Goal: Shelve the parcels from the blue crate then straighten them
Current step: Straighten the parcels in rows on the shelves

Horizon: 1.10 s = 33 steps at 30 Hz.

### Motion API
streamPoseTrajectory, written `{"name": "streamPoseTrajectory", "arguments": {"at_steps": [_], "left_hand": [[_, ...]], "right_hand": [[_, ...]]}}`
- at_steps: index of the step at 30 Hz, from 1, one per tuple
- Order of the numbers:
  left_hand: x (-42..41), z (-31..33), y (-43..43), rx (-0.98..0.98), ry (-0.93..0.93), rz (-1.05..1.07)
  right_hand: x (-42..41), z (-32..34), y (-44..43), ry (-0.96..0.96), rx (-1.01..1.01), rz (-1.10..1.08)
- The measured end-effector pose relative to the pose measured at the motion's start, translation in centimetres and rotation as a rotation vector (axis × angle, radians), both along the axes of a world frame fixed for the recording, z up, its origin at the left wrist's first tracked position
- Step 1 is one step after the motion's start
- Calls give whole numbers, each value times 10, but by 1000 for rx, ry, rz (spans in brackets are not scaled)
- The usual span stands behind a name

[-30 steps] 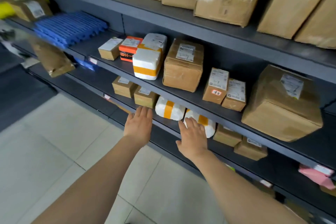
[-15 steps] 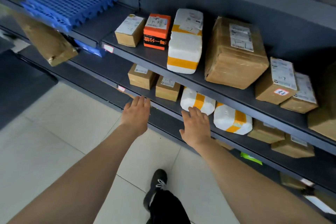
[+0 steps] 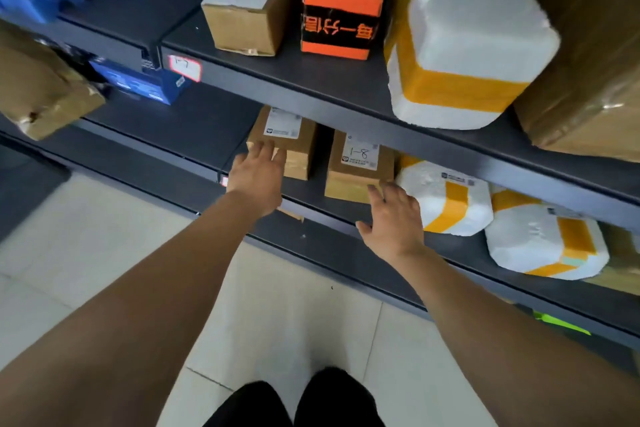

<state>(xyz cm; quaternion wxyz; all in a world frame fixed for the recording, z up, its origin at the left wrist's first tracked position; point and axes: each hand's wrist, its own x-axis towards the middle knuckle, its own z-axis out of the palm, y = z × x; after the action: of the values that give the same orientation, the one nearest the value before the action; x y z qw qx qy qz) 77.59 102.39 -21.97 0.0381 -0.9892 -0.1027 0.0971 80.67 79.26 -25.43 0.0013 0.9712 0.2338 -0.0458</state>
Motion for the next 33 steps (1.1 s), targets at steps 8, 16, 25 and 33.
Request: {"name": "streamPoseTrajectory", "arguments": {"at_steps": [8, 16, 25, 33], "left_hand": [[76, -94, 55, -24, -98, -46], [88, -129, 72, -161, -403, -186], [74, -132, 76, -190, -460, -283], [83, -136, 79, -204, -473, -331]], "right_hand": [[64, -91, 40, -298, 205, -153], [75, -133, 47, -570, 431, -160], [44, -135, 75, -651, 434, -190], [47, -135, 79, -599, 442, -210]]}}
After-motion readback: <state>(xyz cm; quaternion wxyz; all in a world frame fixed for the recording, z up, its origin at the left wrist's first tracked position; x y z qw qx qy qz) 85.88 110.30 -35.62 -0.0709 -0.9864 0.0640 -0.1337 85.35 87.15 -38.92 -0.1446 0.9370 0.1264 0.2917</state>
